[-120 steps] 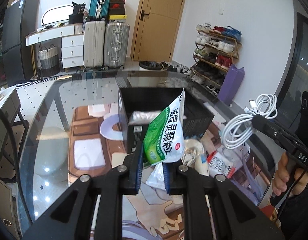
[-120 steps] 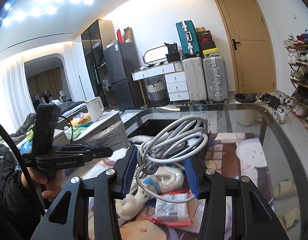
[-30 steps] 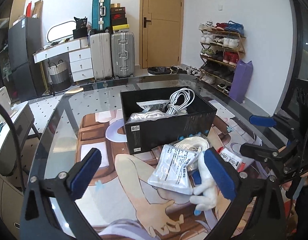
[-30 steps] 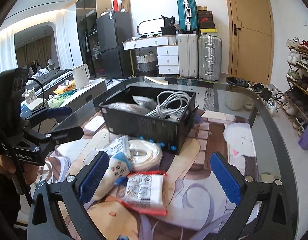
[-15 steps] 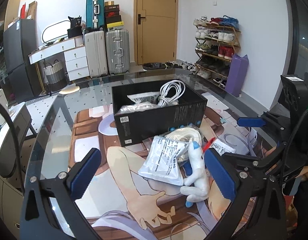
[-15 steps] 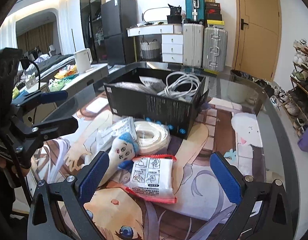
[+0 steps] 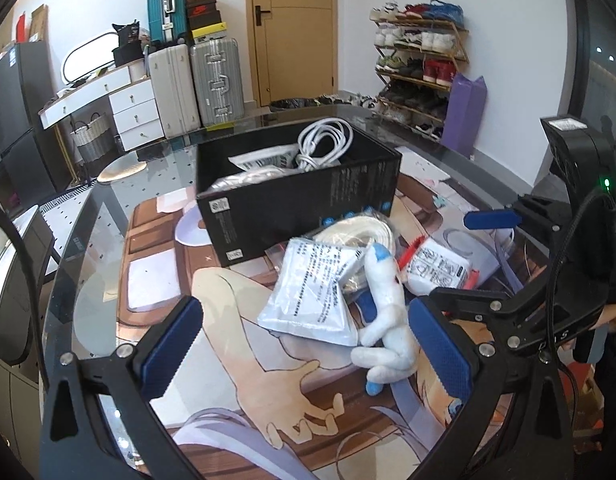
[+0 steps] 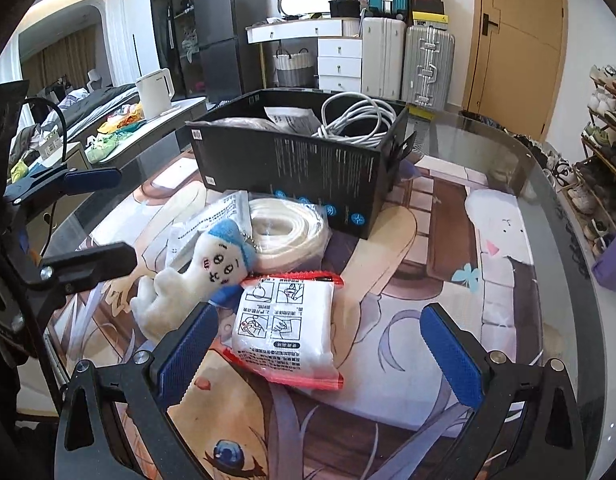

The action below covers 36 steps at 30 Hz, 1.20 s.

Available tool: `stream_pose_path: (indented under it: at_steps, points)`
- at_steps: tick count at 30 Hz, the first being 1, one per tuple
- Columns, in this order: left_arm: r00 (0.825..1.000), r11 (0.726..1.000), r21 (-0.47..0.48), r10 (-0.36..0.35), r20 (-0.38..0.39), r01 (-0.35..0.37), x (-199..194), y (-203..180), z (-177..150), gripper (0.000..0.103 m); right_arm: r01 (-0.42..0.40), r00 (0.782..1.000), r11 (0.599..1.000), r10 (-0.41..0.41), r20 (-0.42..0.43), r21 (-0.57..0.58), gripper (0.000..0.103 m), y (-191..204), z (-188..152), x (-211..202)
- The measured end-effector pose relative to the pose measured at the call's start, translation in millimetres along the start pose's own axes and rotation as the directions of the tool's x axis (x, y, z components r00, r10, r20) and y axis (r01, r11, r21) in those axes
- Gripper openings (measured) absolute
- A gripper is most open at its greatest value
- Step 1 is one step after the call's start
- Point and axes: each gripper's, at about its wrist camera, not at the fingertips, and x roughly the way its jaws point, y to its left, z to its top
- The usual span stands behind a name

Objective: Organize soft objects
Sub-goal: 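Move both tools back over the plush doll and red-edged tissue packet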

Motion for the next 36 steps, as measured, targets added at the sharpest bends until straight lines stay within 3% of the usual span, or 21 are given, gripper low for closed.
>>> stream_pose_path:
  at_steps: [27,36]
  points:
    - [0.994,0.993,0.056,-0.097,-0.056,0.100,4,-19,-10,0.103,0.051,0.996,0.998,-0.049,-0.073,0.025,0.102,-22,-9,5]
    - [0.993,0.992,0.065,-0.099,-0.067,0.104,6,-21,-13,0.103,0.053,0.992,0.998,-0.049,-0.116,0.037,0.102,-41,-18,4]
